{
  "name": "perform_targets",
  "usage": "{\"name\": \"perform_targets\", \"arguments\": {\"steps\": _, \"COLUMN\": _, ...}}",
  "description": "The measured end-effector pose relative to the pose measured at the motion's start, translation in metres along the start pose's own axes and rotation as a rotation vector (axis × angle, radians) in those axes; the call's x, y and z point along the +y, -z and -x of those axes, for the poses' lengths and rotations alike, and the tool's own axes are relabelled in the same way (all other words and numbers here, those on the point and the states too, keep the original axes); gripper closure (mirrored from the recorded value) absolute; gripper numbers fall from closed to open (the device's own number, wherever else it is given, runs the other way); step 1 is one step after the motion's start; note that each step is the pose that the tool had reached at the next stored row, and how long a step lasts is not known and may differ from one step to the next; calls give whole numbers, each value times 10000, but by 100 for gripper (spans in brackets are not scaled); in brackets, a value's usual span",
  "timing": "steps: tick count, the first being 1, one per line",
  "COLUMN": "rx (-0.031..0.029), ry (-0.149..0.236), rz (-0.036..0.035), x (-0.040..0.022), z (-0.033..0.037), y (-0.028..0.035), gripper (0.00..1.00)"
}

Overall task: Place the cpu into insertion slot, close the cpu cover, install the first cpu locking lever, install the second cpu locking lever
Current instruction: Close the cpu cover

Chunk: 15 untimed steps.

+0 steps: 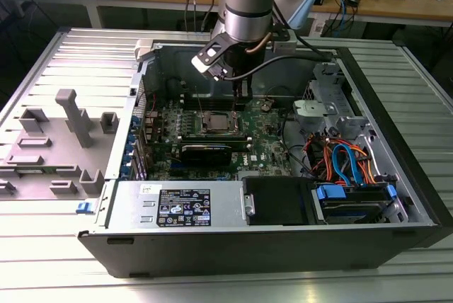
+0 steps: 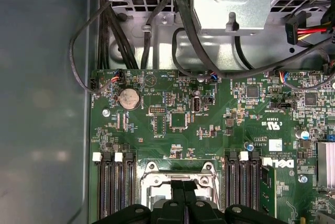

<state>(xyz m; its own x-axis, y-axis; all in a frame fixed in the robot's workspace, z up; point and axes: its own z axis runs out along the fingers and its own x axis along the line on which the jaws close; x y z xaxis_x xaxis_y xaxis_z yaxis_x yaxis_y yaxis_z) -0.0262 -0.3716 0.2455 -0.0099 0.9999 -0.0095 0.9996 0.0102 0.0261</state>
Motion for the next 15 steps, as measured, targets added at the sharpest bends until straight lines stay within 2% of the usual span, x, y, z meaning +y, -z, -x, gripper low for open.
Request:
{"name": "perform_targets", "arguments": {"steps": 2, "rx": 1, "ry": 1, "rz": 0, "x": -9, "z": 0, "y": -1, "gripper": 89}}
{"name": "perform_targets", "arguments": {"steps": 4, "rx": 32, "ry": 5, "rz": 1, "x": -37, "z": 0, "y": -15, "gripper": 89}}
{"name": "perform_targets", "arguments": {"steps": 8, "rx": 36, "ry": 7, "rz": 1, "x": -168, "z": -2, "y": -52, "gripper": 89}}
{"name": "perform_targets", "arguments": {"steps": 12, "rx": 33, "ry": 23, "rz": -1, "x": -256, "z": -3, "y": -95, "gripper": 89}}
{"name": "perform_targets", "arguments": {"steps": 13, "rx": 34, "ry": 23, "rz": -1, "x": -276, "z": -3, "y": -100, "gripper": 89}}
{"name": "perform_targets", "arguments": {"steps": 15, "rx": 35, "ry": 24, "rz": -3, "x": -278, "z": -4, "y": -101, "gripper": 89}}
